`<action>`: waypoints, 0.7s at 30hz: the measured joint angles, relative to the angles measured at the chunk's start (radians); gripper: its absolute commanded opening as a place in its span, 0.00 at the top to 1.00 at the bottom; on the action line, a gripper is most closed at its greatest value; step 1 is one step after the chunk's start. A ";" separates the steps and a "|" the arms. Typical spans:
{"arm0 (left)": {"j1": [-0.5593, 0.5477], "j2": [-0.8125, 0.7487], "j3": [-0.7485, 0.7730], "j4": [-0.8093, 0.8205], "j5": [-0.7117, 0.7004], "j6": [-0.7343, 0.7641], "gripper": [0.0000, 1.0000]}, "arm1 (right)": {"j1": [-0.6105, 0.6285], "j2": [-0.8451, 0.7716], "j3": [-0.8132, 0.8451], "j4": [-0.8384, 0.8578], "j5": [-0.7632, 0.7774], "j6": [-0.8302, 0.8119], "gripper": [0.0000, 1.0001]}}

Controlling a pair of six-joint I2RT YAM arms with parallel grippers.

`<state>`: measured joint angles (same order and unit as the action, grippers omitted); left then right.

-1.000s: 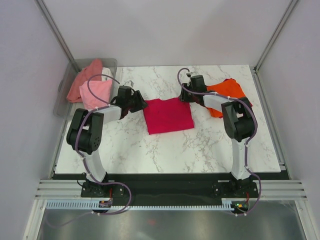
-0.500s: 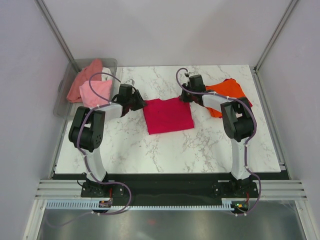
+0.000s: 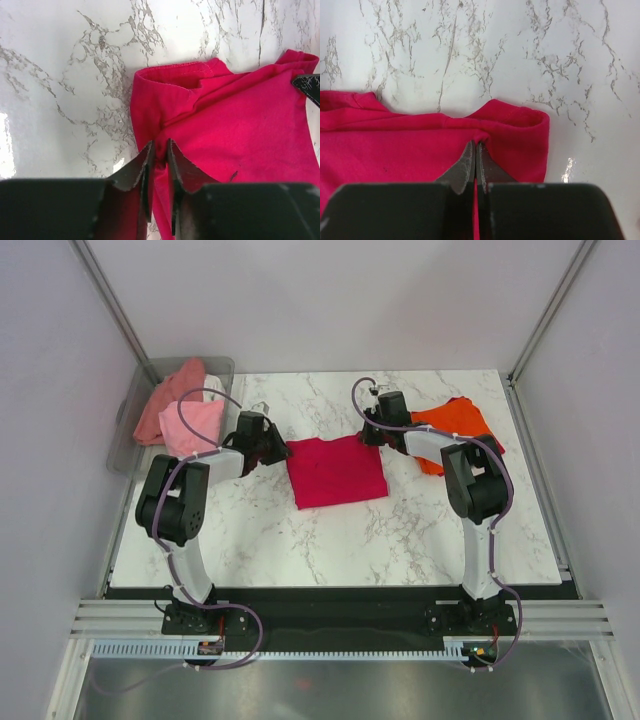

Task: Fold and stack the t-shirts
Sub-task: Fold the tshirt

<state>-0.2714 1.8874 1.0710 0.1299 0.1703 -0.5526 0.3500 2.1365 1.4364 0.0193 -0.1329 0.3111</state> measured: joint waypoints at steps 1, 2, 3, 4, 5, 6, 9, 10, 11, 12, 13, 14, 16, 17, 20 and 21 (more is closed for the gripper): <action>0.000 0.000 -0.002 0.000 0.004 0.001 0.90 | 0.000 0.000 0.000 0.001 0.000 0.000 1.00; 0.000 0.000 -0.003 0.001 0.008 0.000 0.92 | 0.000 0.000 0.000 0.003 0.000 0.000 1.00; 0.000 0.000 -0.003 0.002 0.013 0.000 0.94 | 0.000 0.000 -0.001 0.004 0.000 0.000 1.00; 0.000 0.000 -0.003 0.003 0.015 0.001 0.95 | 0.000 -0.002 -0.003 0.006 0.000 0.000 1.00; 0.000 0.000 -0.003 0.003 0.015 0.001 0.96 | 0.000 -0.005 -0.008 0.008 0.000 0.001 1.00; 0.000 -0.001 -0.005 0.006 0.015 0.001 0.97 | 0.000 -0.009 -0.013 0.011 0.000 0.002 1.00; 0.000 -0.010 -0.014 0.006 0.015 0.001 0.98 | 0.001 -0.045 -0.056 0.027 0.004 0.010 1.00; 0.000 -0.015 -0.018 0.006 0.015 0.001 0.98 | 0.001 -0.063 -0.073 0.030 0.004 0.014 1.00; 0.000 -0.023 -0.023 0.005 0.014 0.001 0.98 | 0.002 -0.080 -0.089 0.035 0.004 0.018 1.00; 0.000 -0.031 -0.027 0.005 0.014 0.001 0.98 | 0.002 -0.098 -0.103 0.043 0.005 0.024 0.99; 0.000 -0.042 -0.032 0.005 0.015 0.001 0.98 | 0.002 -0.115 -0.116 0.051 0.005 0.027 0.99; 0.000 -0.051 -0.035 0.005 0.014 0.001 0.98 | 0.002 -0.130 -0.126 0.057 0.005 0.032 0.98; 0.000 -0.072 -0.041 0.005 0.015 0.001 0.98 | 0.003 -0.154 -0.138 0.073 0.006 0.037 0.98; 0.000 -0.083 -0.045 0.005 0.015 0.001 0.98 | 0.004 -0.163 -0.144 0.081 0.008 0.039 0.98; 0.000 -0.119 -0.061 0.007 0.016 0.001 0.98 | 0.006 -0.193 -0.171 0.102 0.019 0.046 0.98; -0.001 -0.128 -0.065 0.007 0.016 0.001 0.98 | 0.006 -0.201 -0.179 0.103 0.023 0.050 0.99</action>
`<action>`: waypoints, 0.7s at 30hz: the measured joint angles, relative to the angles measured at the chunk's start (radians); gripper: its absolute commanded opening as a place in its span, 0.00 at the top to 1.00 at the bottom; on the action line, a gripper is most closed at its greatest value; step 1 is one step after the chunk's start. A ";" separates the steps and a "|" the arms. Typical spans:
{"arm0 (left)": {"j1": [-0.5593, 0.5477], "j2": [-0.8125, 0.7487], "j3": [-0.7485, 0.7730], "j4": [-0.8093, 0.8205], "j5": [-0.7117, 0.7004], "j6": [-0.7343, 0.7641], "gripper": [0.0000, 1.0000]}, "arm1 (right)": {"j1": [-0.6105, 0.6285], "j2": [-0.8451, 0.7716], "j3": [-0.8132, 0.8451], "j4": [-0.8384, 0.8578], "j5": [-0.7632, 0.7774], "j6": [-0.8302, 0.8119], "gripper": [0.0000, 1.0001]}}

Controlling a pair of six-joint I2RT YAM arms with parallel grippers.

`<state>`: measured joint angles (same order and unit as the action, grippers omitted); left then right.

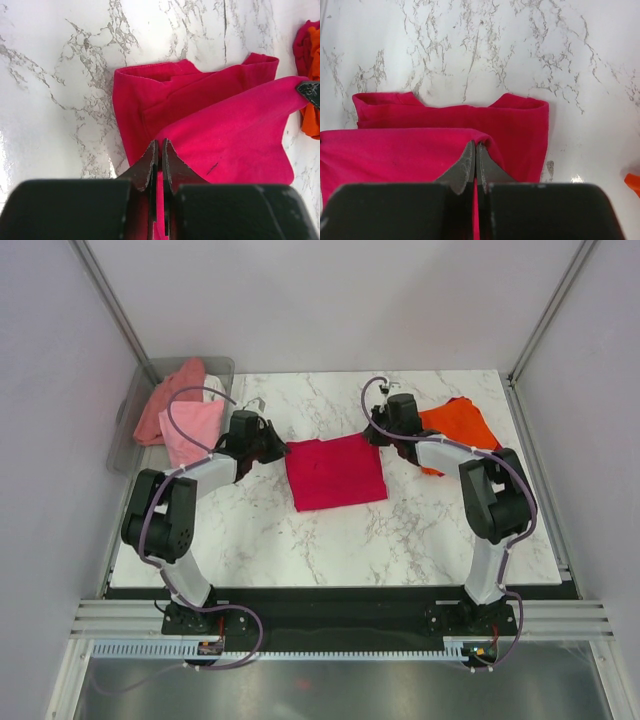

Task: Fold and stack the t-shirts
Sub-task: Fold the tshirt

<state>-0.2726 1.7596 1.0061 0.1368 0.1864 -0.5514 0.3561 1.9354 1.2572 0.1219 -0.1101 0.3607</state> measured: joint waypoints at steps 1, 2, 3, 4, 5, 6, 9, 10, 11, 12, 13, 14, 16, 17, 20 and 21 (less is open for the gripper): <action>-0.001 -0.010 -0.003 0.000 0.000 0.000 0.98 | 0.000 -0.008 -0.009 0.001 0.006 0.003 0.99; -0.003 -0.016 -0.004 0.000 0.002 0.000 0.98 | 0.001 -0.014 -0.016 0.002 0.014 0.005 1.00; -0.005 -0.019 -0.004 0.004 0.003 0.000 0.98 | 0.001 -0.018 -0.023 0.003 0.024 0.007 1.00; -0.005 -0.021 -0.003 0.009 0.008 0.000 0.98 | 0.001 -0.021 -0.028 0.004 0.035 0.010 1.00; -0.005 -0.021 -0.002 0.010 0.011 0.000 0.98 | 0.001 -0.024 -0.035 0.005 0.046 0.011 1.00; -0.006 -0.020 -0.001 0.009 0.018 0.000 0.98 | 0.001 -0.026 -0.040 0.005 0.053 0.013 1.00; -0.010 -0.017 0.012 0.008 0.032 0.000 0.98 | 0.002 -0.042 -0.058 0.006 0.087 0.014 1.00; -0.011 -0.016 0.019 0.008 0.034 0.000 0.98 | 0.002 -0.052 -0.067 0.006 0.098 0.014 1.00; -0.012 -0.012 0.027 0.009 0.036 0.000 0.98 | 0.002 -0.063 -0.077 0.006 0.112 0.014 1.00; -0.013 -0.006 0.038 0.009 0.038 -0.001 0.98 | 0.002 -0.075 -0.085 0.007 0.124 0.014 1.00; -0.015 0.001 0.048 0.010 0.042 -0.001 0.98 | 0.002 -0.082 -0.089 0.007 0.135 0.014 1.00; -0.015 0.014 0.062 0.010 0.044 -0.001 0.98 | 0.002 -0.087 -0.090 0.007 0.146 0.014 1.00; -0.016 0.043 0.090 0.011 0.048 -0.001 0.98 | 0.002 -0.090 -0.089 0.019 0.164 0.014 1.00; -0.016 0.062 0.105 0.010 0.051 -0.001 0.98 | 0.002 -0.088 -0.087 0.016 0.172 0.013 1.00; -0.016 0.136 0.167 -0.001 0.053 0.000 0.89 | 0.001 -0.062 -0.054 0.002 0.194 0.013 0.79; -0.016 0.164 0.193 -0.006 0.053 0.000 0.71 | 0.000 -0.046 -0.035 -0.002 0.199 0.016 0.53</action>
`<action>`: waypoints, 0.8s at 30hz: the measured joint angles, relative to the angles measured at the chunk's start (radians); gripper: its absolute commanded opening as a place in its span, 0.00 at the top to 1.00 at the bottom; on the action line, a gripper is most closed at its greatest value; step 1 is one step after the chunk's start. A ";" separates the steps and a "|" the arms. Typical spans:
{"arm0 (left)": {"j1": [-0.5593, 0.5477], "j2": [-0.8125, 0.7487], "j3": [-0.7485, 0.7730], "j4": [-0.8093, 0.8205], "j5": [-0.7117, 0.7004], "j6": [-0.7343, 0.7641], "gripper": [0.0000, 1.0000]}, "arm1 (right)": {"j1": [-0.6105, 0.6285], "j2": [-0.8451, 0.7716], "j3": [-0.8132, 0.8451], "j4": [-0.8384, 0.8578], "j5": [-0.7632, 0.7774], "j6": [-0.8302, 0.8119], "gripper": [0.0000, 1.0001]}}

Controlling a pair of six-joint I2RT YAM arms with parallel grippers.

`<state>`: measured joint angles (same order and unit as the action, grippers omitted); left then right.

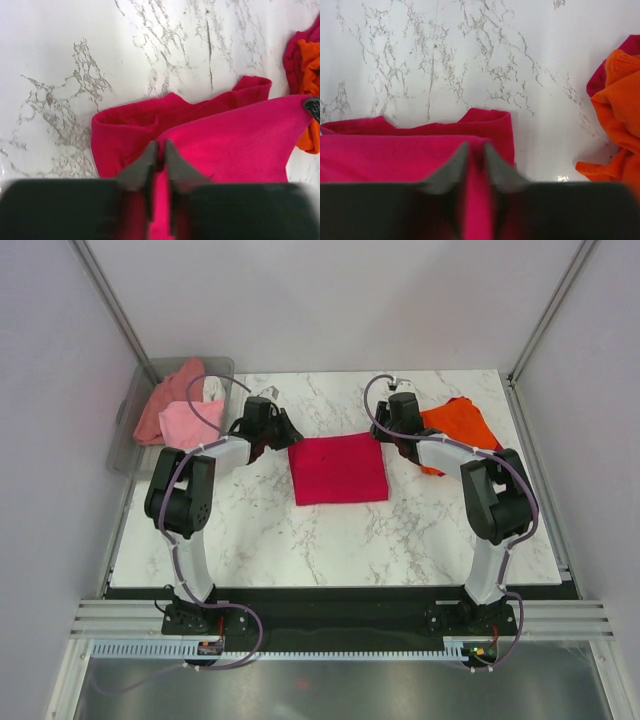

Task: Fold and stack the t-shirts
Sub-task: Fold the tshirt, then neatly place the folded tshirt to the corner

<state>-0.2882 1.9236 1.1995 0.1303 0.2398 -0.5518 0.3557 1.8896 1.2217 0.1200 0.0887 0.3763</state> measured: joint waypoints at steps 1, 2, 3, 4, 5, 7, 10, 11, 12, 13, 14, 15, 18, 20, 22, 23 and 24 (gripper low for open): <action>0.000 0.029 0.025 -0.006 -0.001 0.002 0.67 | -0.003 0.018 0.016 -0.001 0.002 0.002 0.42; 0.000 0.051 0.044 -0.014 -0.002 -0.002 0.64 | -0.006 0.038 0.037 -0.008 0.000 -0.005 0.36; 0.001 0.064 0.053 -0.021 -0.003 -0.005 0.50 | -0.010 0.054 0.053 -0.012 -0.002 -0.009 0.31; 0.001 0.069 0.054 -0.031 -0.005 -0.002 0.46 | -0.016 0.074 0.069 -0.014 -0.005 -0.011 0.30; 0.001 0.069 0.053 -0.042 -0.006 -0.006 0.45 | -0.021 0.081 0.071 -0.015 -0.008 -0.012 0.29; 0.001 0.061 0.052 -0.046 -0.017 -0.007 0.40 | -0.032 0.085 0.066 -0.023 -0.024 -0.013 0.28; 0.001 0.021 0.026 -0.045 -0.027 -0.007 0.33 | -0.049 0.073 0.033 0.002 -0.052 -0.009 0.28; 0.001 -0.001 0.011 -0.047 -0.028 -0.007 0.30 | -0.055 0.065 0.014 0.009 -0.069 -0.005 0.28; 0.001 -0.025 -0.005 -0.047 -0.029 -0.007 0.25 | -0.060 0.055 -0.008 0.021 -0.086 -0.002 0.28; 0.001 -0.044 -0.018 -0.046 -0.031 -0.007 0.23 | -0.065 0.046 -0.027 0.029 -0.105 0.003 0.28; 0.001 -0.069 -0.036 -0.044 -0.032 -0.007 0.21 | -0.073 0.039 -0.045 0.041 -0.132 0.011 0.29; 0.001 -0.092 -0.053 -0.042 -0.033 -0.008 0.20 | -0.080 0.037 -0.057 0.050 -0.157 0.018 0.29; 0.001 -0.126 -0.087 -0.031 -0.031 -0.008 0.19 | -0.101 0.039 -0.068 0.058 -0.223 0.040 0.29; 0.001 -0.124 -0.097 -0.026 -0.029 -0.008 0.19 | -0.114 0.044 -0.067 0.066 -0.255 0.048 0.30; 0.001 -0.117 -0.107 -0.024 -0.027 -0.008 0.20 | -0.124 0.063 -0.060 0.069 -0.280 0.055 0.30; 0.001 -0.109 -0.108 -0.024 -0.027 -0.008 0.22 | -0.129 0.079 -0.050 0.069 -0.294 0.056 0.33; 0.001 -0.100 -0.108 -0.020 -0.025 -0.008 0.23 | -0.134 0.101 -0.038 0.067 -0.306 0.058 0.34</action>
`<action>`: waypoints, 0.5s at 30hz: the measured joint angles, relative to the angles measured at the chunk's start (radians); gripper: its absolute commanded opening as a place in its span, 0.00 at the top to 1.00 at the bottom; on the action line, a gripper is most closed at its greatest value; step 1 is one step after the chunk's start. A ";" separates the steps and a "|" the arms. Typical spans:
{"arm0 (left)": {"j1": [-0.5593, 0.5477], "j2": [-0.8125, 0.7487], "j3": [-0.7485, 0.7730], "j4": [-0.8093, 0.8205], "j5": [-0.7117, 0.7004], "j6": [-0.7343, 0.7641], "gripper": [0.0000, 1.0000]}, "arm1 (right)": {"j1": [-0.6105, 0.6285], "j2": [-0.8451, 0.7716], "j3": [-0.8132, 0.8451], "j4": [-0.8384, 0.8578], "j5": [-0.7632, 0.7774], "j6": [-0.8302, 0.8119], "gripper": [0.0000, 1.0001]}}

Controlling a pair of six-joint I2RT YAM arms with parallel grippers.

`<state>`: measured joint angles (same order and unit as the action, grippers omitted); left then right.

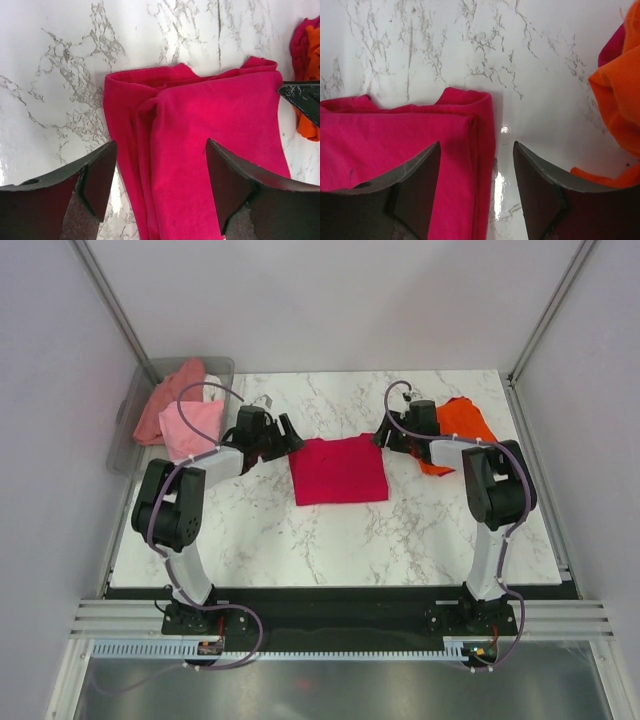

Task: Fold and stack the t-shirts
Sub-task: Neatly place the folded tshirt to the corner

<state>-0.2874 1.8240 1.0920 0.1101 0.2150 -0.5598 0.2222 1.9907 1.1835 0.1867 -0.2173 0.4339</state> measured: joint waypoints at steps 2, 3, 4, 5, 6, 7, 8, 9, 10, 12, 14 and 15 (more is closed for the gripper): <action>0.000 0.022 0.000 0.001 0.002 0.000 0.24 | -0.008 0.044 0.023 0.001 -0.024 0.005 0.36; 0.000 0.035 0.000 0.001 0.005 0.000 0.24 | -0.011 0.055 0.034 0.007 -0.038 0.007 0.36; 0.000 0.049 0.000 0.000 0.006 0.000 0.24 | -0.013 0.068 0.054 -0.002 -0.042 0.008 0.35; 0.000 0.062 0.000 0.000 0.006 0.000 0.23 | -0.014 0.079 0.070 -0.007 -0.050 0.008 0.35; 0.000 0.075 0.000 -0.001 0.009 0.000 0.23 | -0.014 0.087 0.081 -0.009 -0.056 0.008 0.35; 0.000 0.085 0.001 -0.002 0.013 0.000 0.23 | -0.015 0.097 0.095 -0.013 -0.065 0.008 0.37; 0.000 0.094 0.002 0.005 0.022 0.000 0.23 | -0.015 0.103 0.105 -0.016 -0.070 0.008 0.41; 0.001 0.097 0.010 0.003 0.026 0.000 0.23 | -0.015 0.113 0.119 -0.023 -0.076 0.008 0.42; 0.001 0.101 0.018 0.003 0.027 0.000 0.23 | -0.015 0.123 0.131 -0.027 -0.082 0.008 0.42; 0.001 0.113 0.032 0.003 0.031 0.000 0.26 | -0.015 0.137 0.151 -0.032 -0.092 0.008 0.44; 0.001 0.128 0.045 0.002 0.033 0.000 0.32 | -0.015 0.140 0.157 -0.040 -0.094 0.007 0.48; 0.001 0.133 0.052 0.000 0.034 0.000 0.34 | -0.015 0.140 0.158 -0.044 -0.097 0.008 0.48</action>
<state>-0.2863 1.9568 1.1439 0.1097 0.2485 -0.5602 0.2073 2.1311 1.3411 0.1425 -0.3141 0.4416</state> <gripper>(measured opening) 0.709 0.534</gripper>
